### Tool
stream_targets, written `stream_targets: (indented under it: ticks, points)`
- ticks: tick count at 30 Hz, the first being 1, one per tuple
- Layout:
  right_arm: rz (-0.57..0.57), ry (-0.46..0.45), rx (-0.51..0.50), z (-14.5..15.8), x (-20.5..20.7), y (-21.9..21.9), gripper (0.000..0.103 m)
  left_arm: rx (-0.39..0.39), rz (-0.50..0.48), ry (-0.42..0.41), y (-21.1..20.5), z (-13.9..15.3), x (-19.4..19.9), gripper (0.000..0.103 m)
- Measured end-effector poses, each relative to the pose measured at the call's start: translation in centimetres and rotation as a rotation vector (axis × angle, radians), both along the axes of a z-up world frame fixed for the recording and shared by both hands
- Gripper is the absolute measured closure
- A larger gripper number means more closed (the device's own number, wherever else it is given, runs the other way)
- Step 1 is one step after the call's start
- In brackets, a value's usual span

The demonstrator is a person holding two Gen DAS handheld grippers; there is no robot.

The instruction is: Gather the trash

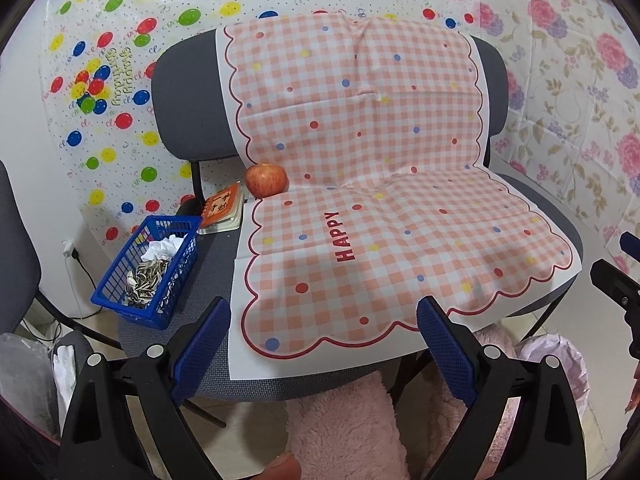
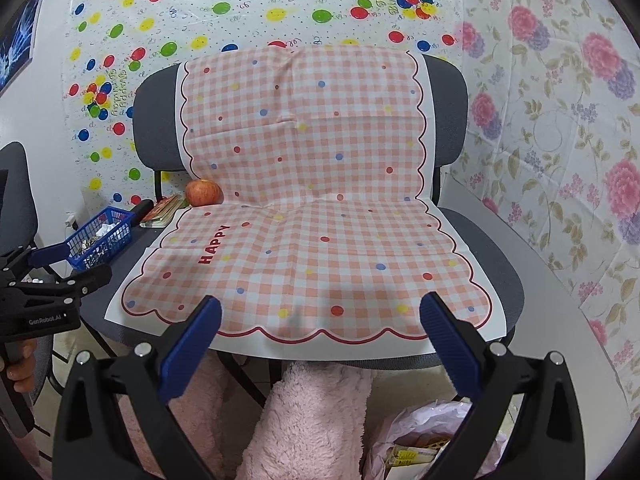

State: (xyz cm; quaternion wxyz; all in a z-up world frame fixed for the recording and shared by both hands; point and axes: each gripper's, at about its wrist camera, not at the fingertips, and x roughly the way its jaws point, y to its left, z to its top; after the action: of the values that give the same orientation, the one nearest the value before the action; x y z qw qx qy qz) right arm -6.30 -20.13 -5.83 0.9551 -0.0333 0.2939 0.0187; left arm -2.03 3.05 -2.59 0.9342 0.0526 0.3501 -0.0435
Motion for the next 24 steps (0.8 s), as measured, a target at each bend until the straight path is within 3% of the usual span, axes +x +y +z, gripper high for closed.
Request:
stream_targets:
  ticks: [24]
  points:
    - [-0.002,0.001,0.006,-0.17,0.07,-0.43,0.006,-0.004,-0.001,0.002,-0.34,-0.04,0.10,0.010]
